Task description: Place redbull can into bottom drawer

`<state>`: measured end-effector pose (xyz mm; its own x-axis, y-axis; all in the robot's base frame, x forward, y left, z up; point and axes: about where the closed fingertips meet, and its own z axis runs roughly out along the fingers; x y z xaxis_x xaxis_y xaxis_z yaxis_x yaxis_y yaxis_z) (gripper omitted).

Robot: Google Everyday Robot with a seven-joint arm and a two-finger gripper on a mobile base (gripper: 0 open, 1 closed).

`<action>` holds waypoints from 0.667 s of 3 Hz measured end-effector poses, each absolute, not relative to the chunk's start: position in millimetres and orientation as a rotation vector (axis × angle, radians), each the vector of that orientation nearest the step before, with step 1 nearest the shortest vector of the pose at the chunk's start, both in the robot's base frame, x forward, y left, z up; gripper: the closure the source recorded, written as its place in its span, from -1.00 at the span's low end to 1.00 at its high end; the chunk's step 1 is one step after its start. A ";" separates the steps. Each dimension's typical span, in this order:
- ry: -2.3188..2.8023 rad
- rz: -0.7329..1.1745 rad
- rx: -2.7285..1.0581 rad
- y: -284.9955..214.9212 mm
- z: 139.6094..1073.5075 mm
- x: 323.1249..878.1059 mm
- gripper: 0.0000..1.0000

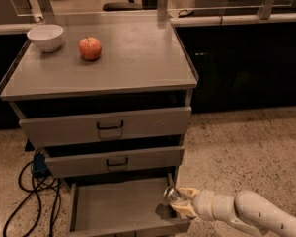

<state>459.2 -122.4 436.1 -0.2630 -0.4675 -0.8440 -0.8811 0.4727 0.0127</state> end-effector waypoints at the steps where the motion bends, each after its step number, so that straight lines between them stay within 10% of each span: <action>1: 1.842 0.599 -1.064 -142.5 425.7 477.5 1.00; 2: 1.761 0.626 -1.024 -130.8 401.4 507.2 1.00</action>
Offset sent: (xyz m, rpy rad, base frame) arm 0.0852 0.0043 -0.0657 0.2008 -0.1820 -0.0490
